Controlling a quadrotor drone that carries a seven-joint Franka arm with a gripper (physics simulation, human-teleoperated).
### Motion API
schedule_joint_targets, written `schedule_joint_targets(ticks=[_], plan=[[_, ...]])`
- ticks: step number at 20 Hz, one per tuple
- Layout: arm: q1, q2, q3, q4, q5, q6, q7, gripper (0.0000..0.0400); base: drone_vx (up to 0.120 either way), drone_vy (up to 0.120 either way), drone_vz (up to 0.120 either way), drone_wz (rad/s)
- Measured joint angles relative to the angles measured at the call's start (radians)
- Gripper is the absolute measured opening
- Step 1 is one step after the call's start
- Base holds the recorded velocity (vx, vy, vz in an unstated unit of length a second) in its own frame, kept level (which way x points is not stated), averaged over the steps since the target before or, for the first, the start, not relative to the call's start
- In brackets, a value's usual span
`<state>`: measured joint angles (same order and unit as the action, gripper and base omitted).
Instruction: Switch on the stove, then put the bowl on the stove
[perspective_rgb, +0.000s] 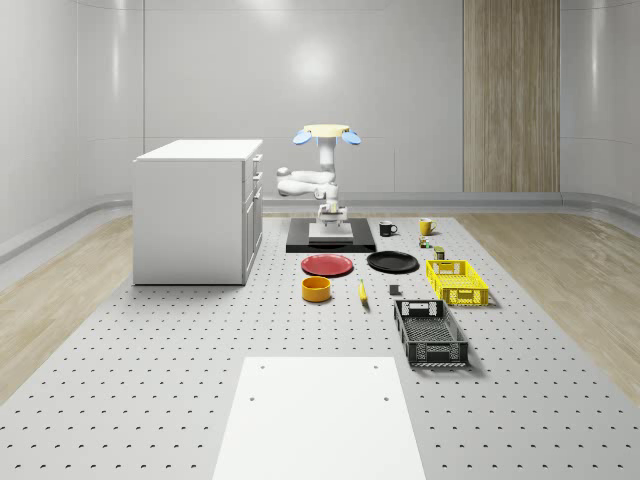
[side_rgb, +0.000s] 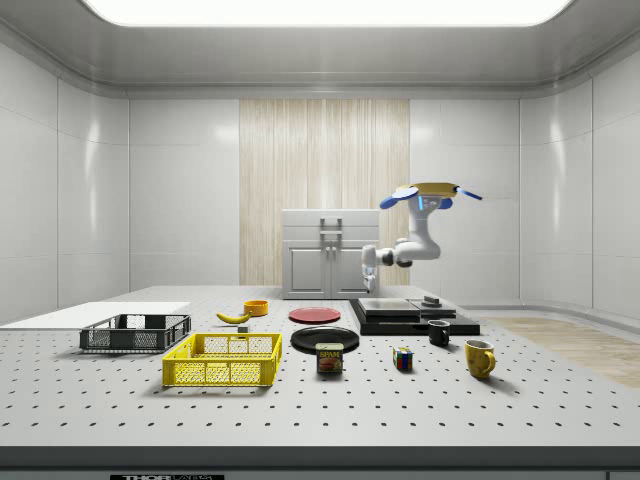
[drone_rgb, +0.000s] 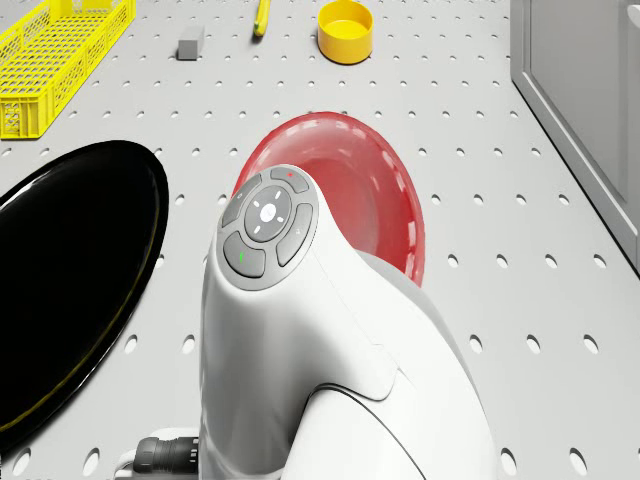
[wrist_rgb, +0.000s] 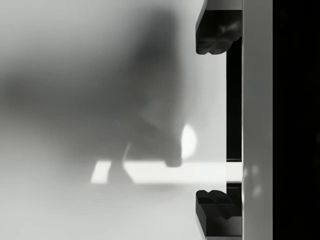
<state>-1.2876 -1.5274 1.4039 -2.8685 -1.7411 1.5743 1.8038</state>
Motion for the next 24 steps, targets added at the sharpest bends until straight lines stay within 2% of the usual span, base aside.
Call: schedule_joint_targets(ticks=[20,24], plan=[[-0.003,-0.018,0.002,0.001,0.007,0.017,0.002,0.04,0.12,0.0,0.0,0.0],[-0.004,-0.021,0.003,0.001,0.008,0.02,0.003,0.04,0.12,-0.05,0.0,0.0]])
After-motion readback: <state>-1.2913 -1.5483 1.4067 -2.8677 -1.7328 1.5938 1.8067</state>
